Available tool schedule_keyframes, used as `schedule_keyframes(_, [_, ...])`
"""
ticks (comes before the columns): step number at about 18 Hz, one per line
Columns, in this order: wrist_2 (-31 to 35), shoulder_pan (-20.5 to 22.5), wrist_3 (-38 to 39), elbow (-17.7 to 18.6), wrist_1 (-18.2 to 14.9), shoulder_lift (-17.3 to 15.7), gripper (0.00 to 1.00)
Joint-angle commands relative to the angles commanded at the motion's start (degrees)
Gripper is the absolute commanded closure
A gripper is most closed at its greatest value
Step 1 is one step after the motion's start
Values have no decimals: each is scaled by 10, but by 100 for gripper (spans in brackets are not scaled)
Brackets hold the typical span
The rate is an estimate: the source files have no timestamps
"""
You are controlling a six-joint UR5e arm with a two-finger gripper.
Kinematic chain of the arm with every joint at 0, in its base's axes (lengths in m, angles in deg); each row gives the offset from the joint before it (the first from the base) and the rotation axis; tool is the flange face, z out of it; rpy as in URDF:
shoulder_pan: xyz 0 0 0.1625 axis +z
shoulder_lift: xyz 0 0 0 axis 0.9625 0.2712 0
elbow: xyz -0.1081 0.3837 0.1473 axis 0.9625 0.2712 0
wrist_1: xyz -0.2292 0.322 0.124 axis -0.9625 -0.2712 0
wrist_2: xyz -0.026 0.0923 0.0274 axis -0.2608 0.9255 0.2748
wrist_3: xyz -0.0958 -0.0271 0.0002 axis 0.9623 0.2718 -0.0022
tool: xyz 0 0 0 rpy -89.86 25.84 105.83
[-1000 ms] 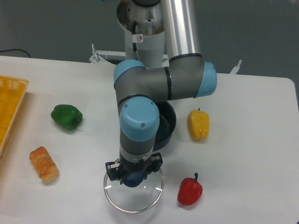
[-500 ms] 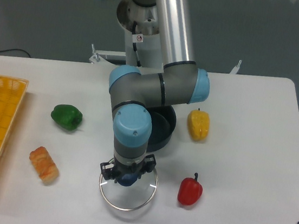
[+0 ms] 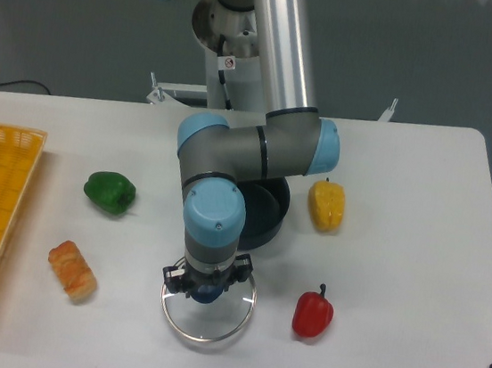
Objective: Open the lid
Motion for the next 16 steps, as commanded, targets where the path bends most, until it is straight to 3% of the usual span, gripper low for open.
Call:
schedule_keyframes(10, [1,-1,-2,0,1,1,60])
schedule_keyframes(16, [1,-1,-51,-11,1,-18,60])
